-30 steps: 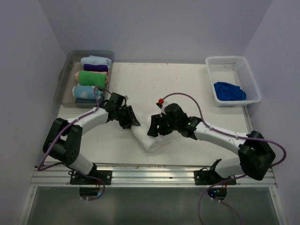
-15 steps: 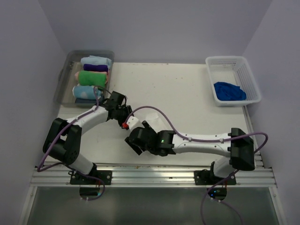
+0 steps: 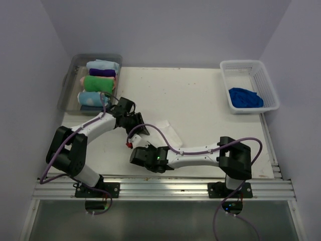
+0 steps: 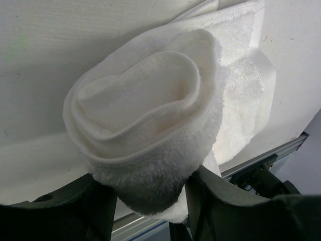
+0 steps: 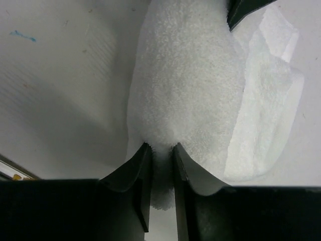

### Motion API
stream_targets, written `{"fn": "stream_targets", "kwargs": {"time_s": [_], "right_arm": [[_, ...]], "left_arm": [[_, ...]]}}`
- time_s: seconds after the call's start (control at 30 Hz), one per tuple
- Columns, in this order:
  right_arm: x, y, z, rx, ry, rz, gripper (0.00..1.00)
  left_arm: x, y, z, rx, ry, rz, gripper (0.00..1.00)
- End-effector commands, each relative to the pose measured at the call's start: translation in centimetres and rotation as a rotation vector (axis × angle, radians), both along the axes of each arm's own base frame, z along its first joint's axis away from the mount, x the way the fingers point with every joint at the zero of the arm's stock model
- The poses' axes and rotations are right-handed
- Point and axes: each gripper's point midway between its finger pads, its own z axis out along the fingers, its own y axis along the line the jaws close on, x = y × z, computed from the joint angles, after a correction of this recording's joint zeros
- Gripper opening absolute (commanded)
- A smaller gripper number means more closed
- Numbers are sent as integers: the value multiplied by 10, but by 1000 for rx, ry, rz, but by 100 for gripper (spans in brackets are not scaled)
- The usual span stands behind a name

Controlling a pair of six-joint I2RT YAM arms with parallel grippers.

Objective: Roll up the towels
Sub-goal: Roll the towel

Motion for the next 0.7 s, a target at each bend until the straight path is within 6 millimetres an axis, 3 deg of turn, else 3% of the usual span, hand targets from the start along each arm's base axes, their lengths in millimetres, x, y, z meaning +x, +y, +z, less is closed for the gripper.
{"fn": "stream_targets", "kwargs": {"time_s": [0.0, 0.07, 0.2, 0.27, 0.4, 0.5, 0.67], "right_arm": [[7, -10, 2, 60, 30, -66, 19], [12, -11, 8, 134, 65, -81, 7], [11, -12, 15, 298, 189, -78, 0], [13, -7, 29, 411, 253, -68, 0], [14, -14, 36, 542, 379, -88, 0], [23, -21, 43, 616, 425, -113, 0], [26, -30, 37, 724, 532, -140, 0]], "left_arm": [[6, -1, 12, 1, -25, -16, 56], [6, -2, 19, -10, -39, -26, 69], [13, -3, 41, -24, -96, -43, 84], [19, 1, 48, -18, -118, -35, 87], [27, 5, 65, -26, -168, -27, 88], [29, 4, 66, -36, -187, -34, 89], [20, -3, 56, -93, -168, -55, 91]]}}
